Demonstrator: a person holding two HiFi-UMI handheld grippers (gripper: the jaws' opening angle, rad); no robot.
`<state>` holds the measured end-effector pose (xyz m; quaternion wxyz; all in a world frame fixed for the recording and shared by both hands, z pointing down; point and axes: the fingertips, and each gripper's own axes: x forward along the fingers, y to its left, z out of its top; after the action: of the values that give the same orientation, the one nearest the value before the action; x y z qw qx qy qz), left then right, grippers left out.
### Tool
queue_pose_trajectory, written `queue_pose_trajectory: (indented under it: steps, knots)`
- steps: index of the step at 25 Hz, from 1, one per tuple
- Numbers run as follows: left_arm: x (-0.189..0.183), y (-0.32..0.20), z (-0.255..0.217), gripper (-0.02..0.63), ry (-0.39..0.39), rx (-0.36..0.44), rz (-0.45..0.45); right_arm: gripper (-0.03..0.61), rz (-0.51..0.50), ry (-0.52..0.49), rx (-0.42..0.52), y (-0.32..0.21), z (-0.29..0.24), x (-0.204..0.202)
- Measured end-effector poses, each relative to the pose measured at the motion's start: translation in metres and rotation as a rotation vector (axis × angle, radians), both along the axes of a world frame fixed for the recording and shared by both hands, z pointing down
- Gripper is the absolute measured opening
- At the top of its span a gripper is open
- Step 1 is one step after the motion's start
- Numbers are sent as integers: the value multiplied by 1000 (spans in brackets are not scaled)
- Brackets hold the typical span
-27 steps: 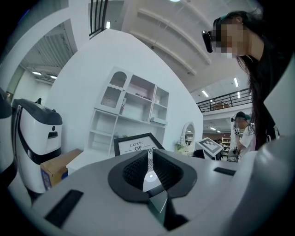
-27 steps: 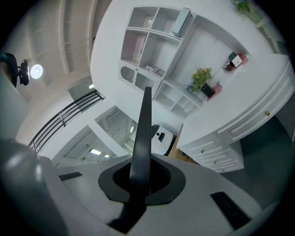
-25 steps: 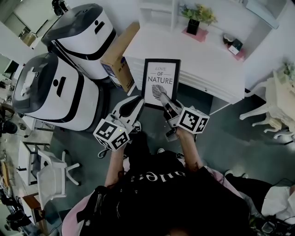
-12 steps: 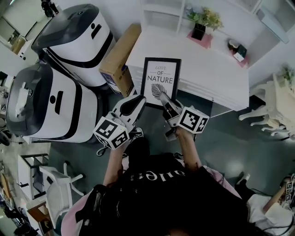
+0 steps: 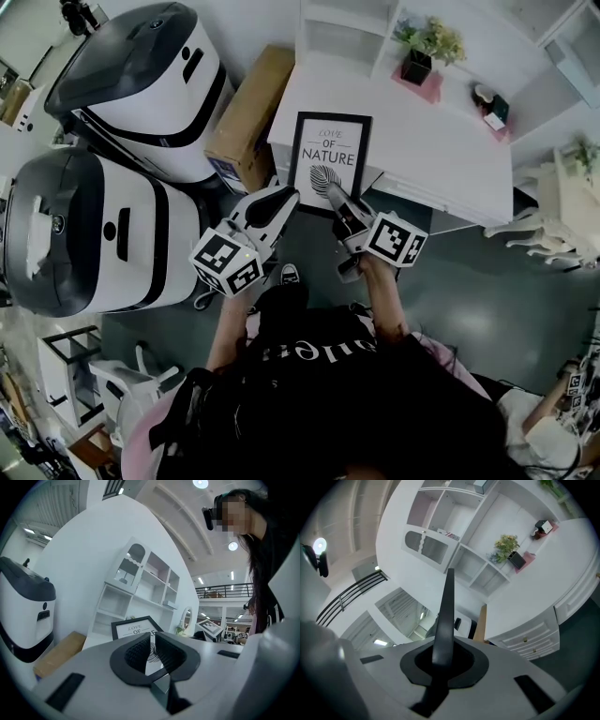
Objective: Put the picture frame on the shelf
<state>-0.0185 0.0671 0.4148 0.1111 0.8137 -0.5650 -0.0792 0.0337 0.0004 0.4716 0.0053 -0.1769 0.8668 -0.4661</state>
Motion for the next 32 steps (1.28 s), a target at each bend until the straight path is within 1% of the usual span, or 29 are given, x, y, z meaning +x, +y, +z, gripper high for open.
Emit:
queue_pose_trajectory:
  steps: [5,9,13,17,20,24,32]
  knots:
    - [-30,-2,2,43,6,6,48,52,28,17,9,-6,2,-30]
    - [-49,-6,4,43,24,8,61,52,41,25,19,-8,-1,-46]
    - [-55,-15,4,43,43,13,82,52,52,35,22,-10,-3,-50]
    - [-50,-28,5,43,57,13,112,52,87,44,18,-21,-3,-41]
    - [-49,-38,7,43,67,5,129,52,110,55,17,-35,0,-37]
    - [-58,-59,8,43,69,4,128,52,114,53,14,-60,0,-44]
    - [-103,-123,7,43,57,-2,80,52,101,39,2,-136,3,-79]
